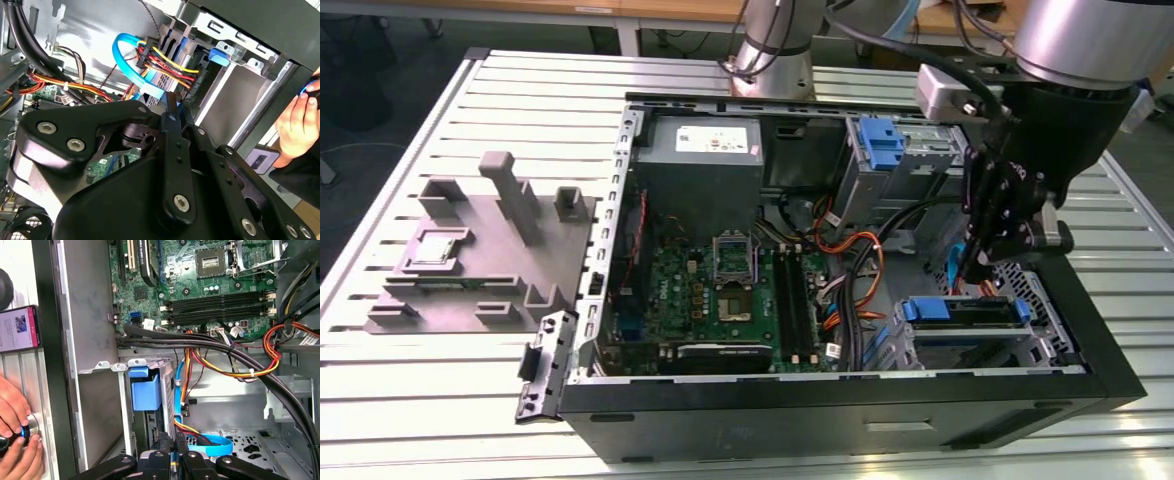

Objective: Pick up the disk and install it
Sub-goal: 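Insert the second disk wire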

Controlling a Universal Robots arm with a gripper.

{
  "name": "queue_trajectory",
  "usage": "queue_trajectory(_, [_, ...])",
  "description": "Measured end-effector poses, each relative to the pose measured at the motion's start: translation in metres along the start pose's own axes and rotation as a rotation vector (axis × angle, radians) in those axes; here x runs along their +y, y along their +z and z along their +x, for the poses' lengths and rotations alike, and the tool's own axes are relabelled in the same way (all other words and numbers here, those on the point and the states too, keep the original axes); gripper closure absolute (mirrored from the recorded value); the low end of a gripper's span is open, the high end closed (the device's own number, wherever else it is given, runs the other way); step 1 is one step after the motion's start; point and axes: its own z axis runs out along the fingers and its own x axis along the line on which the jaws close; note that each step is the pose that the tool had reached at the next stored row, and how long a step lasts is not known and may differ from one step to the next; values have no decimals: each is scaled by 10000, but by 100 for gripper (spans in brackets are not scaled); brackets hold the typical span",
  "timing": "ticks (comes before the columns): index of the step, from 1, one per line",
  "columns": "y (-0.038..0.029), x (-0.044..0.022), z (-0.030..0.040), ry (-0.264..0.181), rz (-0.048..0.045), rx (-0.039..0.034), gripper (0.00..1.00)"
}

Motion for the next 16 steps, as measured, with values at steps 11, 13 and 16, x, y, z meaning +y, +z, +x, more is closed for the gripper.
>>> queue_trajectory(11, [9,58,50,6,179,-169,84])
queue_trajectory(13, [10,64,55,13,208,-241,84])
queue_trajectory(16, [19,66,83,41,219,-564,84])
